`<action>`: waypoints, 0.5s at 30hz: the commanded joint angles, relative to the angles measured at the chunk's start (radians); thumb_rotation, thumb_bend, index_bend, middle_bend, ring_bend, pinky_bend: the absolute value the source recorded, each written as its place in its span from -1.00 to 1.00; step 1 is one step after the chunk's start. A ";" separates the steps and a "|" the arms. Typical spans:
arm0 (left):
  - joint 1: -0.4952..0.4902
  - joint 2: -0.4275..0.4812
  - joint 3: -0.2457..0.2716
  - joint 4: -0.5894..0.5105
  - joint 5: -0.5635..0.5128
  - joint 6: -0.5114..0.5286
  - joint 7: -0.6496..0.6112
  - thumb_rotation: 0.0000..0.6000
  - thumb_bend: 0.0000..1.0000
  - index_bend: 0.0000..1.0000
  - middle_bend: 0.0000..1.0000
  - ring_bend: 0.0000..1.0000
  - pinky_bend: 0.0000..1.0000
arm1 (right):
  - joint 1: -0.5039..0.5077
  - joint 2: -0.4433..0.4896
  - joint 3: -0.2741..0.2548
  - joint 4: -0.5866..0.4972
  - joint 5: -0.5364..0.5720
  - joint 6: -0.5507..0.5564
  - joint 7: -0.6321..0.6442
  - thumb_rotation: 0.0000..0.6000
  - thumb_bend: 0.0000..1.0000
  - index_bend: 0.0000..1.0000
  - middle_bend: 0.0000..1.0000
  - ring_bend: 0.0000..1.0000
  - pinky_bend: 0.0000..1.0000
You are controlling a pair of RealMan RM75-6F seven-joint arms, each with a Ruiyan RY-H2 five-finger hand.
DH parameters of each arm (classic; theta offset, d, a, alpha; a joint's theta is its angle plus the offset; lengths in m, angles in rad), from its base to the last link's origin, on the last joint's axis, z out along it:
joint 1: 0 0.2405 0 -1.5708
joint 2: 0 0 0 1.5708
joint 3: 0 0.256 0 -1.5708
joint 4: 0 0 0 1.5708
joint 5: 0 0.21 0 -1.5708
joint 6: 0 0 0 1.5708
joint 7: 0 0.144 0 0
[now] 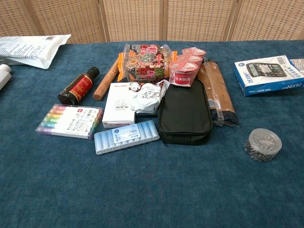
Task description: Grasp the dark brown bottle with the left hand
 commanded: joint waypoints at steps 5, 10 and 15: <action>-0.006 -0.010 0.004 0.013 0.005 -0.004 -0.004 1.00 0.32 -1.00 -1.00 -1.00 -1.00 | 0.007 -0.007 -0.004 0.001 -0.005 -0.010 0.003 1.00 -0.99 -1.00 -0.87 -1.00 -1.00; -0.013 -0.015 0.002 0.035 0.008 -0.002 0.017 1.00 0.32 -1.00 -1.00 -1.00 -1.00 | -0.006 -0.006 -0.006 0.010 -0.006 0.010 0.016 1.00 -0.99 -1.00 -0.87 -1.00 -1.00; -0.055 -0.041 -0.010 0.089 0.013 -0.042 0.083 1.00 0.32 -1.00 -1.00 -1.00 -1.00 | -0.017 0.001 -0.007 0.005 -0.004 0.026 0.017 1.00 -0.99 -1.00 -0.88 -1.00 -1.00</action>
